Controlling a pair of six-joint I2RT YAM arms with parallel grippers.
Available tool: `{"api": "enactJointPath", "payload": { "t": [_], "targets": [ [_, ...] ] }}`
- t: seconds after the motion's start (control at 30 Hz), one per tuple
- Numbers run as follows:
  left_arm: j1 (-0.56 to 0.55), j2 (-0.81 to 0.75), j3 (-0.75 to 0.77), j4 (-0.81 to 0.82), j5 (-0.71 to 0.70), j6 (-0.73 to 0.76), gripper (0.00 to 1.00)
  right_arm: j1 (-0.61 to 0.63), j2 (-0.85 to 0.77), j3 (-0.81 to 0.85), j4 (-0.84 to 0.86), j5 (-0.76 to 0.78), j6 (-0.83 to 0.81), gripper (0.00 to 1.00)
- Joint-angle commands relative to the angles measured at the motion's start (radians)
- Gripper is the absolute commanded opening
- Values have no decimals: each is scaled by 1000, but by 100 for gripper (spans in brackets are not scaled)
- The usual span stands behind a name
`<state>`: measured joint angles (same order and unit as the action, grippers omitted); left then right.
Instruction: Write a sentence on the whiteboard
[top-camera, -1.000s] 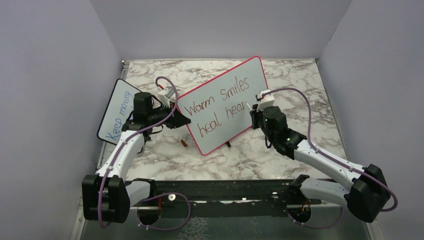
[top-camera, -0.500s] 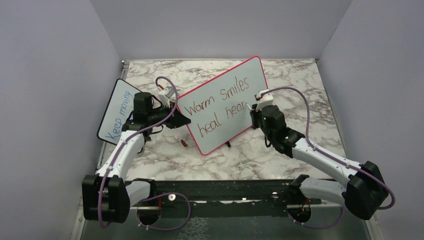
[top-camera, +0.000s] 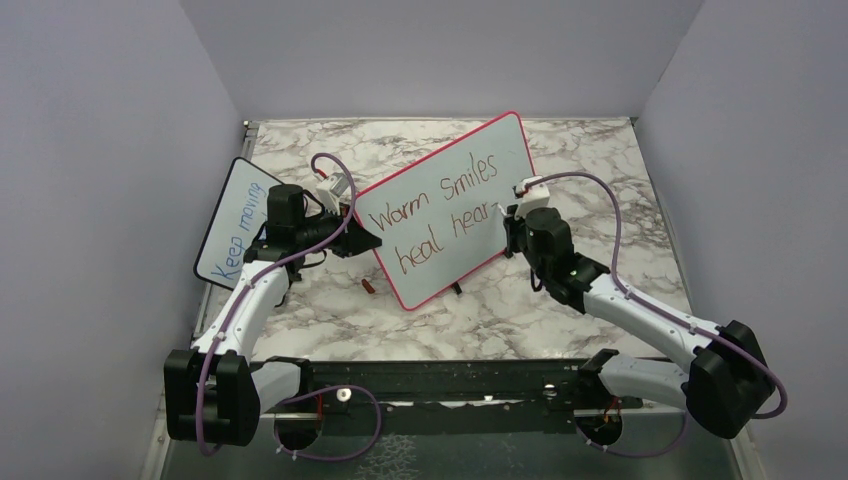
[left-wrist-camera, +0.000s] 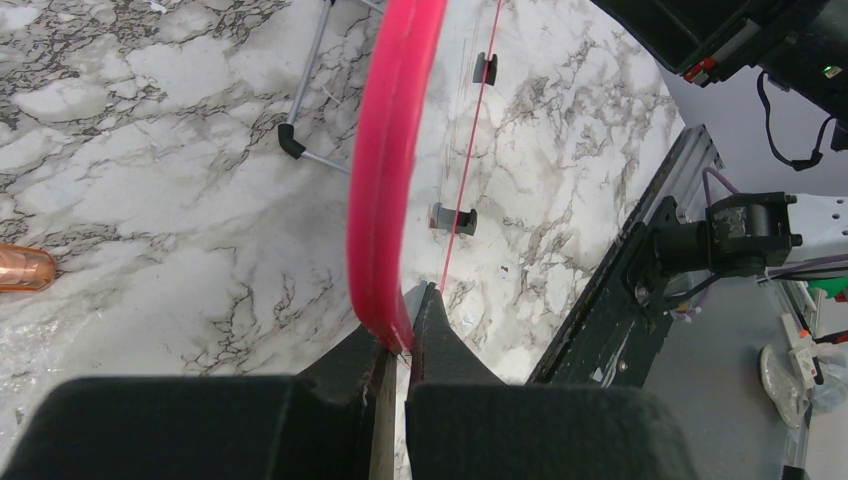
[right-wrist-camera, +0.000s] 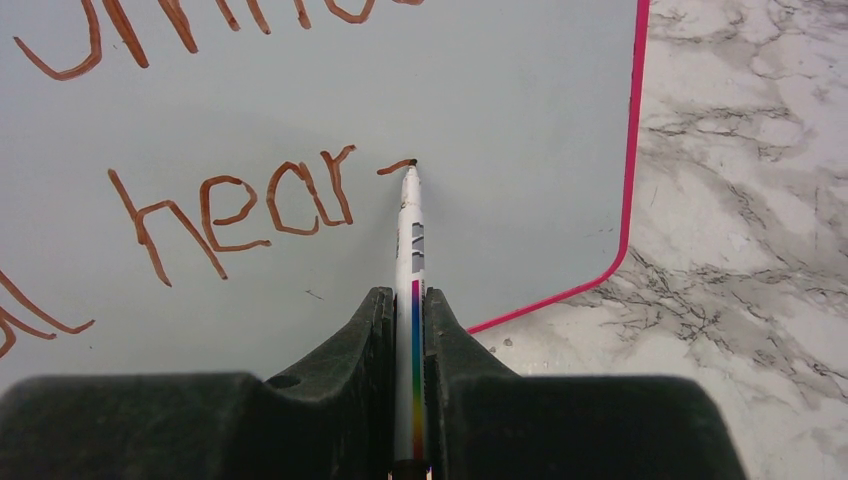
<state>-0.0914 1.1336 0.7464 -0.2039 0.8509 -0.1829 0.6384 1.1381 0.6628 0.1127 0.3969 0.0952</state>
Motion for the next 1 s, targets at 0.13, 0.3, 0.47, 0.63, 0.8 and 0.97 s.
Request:
{"api": "enactJointPath", "payload": {
  "t": [0.13, 0.3, 0.47, 0.63, 0.8, 0.97],
  "targets": [
    [18, 27, -2, -54, -171, 99, 0, -12, -29, 11, 13, 9, -4, 1],
    [18, 28, -2, -55, -171, 100, 0, -12, -67, 2, 13, -35, -7, 0],
    [18, 28, -2, -55, -171, 100, 0, -11, -49, 9, 31, -53, -14, 0],
    [18, 28, -2, -55, -170, 101, 0, -11, -31, 21, 44, -54, -18, 0],
    [18, 28, -2, -55, -169, 101, 0, -12, -11, 29, 56, -52, -22, 0],
    [18, 28, -2, -55, -168, 102, 0, -12, -3, 35, 73, -48, -28, 1]
  ]
}}
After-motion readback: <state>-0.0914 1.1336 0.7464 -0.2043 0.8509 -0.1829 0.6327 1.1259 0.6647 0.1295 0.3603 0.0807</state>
